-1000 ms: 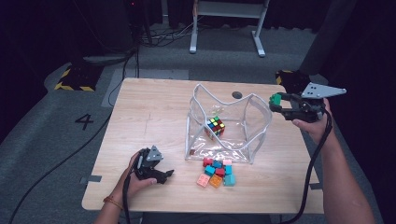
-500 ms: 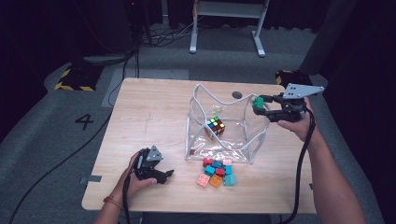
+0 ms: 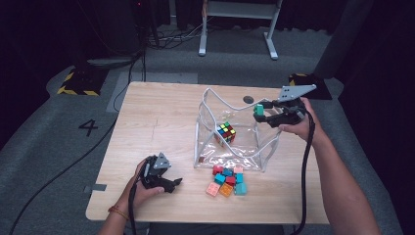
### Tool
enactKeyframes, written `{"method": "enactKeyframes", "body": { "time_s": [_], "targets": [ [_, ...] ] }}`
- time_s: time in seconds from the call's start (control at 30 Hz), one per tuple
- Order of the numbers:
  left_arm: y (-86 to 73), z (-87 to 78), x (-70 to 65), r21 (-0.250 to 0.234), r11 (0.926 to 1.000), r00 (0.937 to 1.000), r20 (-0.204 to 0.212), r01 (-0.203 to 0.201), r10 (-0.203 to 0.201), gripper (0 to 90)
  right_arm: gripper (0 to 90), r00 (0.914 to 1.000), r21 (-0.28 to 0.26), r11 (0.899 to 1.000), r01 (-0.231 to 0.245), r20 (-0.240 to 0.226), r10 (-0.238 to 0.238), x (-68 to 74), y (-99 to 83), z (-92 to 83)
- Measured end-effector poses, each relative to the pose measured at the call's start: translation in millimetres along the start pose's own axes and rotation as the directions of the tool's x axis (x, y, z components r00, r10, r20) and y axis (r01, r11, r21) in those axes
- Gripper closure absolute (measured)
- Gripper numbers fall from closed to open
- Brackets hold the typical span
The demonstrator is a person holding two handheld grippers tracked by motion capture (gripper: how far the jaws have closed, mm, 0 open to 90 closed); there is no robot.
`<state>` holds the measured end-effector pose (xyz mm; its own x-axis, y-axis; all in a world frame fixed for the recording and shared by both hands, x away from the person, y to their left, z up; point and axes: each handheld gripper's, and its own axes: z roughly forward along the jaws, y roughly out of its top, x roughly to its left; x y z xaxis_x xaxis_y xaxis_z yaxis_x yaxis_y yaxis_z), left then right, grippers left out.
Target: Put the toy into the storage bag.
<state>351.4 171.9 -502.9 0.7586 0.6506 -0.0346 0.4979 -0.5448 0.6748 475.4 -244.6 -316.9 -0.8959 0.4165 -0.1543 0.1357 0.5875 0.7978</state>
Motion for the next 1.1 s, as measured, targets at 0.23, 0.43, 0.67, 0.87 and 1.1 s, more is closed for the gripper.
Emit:
{"method": "enactKeyframes", "body": {
  "time_s": [0.23, 0.43, 0.67, 0.87, 1.1],
  "targets": [
    [0.0, -0.1, 0.0, 0.0, 1.0, 1.0, 0.0, -0.001, 0.001, 12.2, 45.4, 0.9969, 0.103, 0.992, 0.068, -0.047, -0.064, 7.8, 8.8, 20.8],
    [0.0, -0.1, 0.0, 0.001, 1.0, 1.0, 0.0, 0.0, 0.0, 12.2, 45.4, 0.9906, 0.242, 0.961, 0.131, -0.07, -0.118, 10.2, 13.2, 31.6],
    [0.0, 0.1, 0.0, -0.002, 1.0, 1.0, 0.0, -0.001, 0.001, 12.2, 45.3, 0.9914, 0.345, 0.93, 0.13, -0.06, -0.116, 5.9, 9.0, 35.9],
    [0.0, 0.1, 0.0, -0.001, 1.0, 1.0, 0.001, -0.001, 0.001, 12.2, 45.3, 0.9943, 0.416, 0.903, 0.107, -0.039, -0.1, 0.6, 3.5, 29.8],
    [0.0, -0.1, 0.0, 0.001, 1.0, 1.0, 0.0, 0.0, 0.0, 12.2, 45.2, 0.9959, 0.48, 0.874, 0.08, -0.001, -0.091, -0.5, 2.9, 22.5]
  ]
}}
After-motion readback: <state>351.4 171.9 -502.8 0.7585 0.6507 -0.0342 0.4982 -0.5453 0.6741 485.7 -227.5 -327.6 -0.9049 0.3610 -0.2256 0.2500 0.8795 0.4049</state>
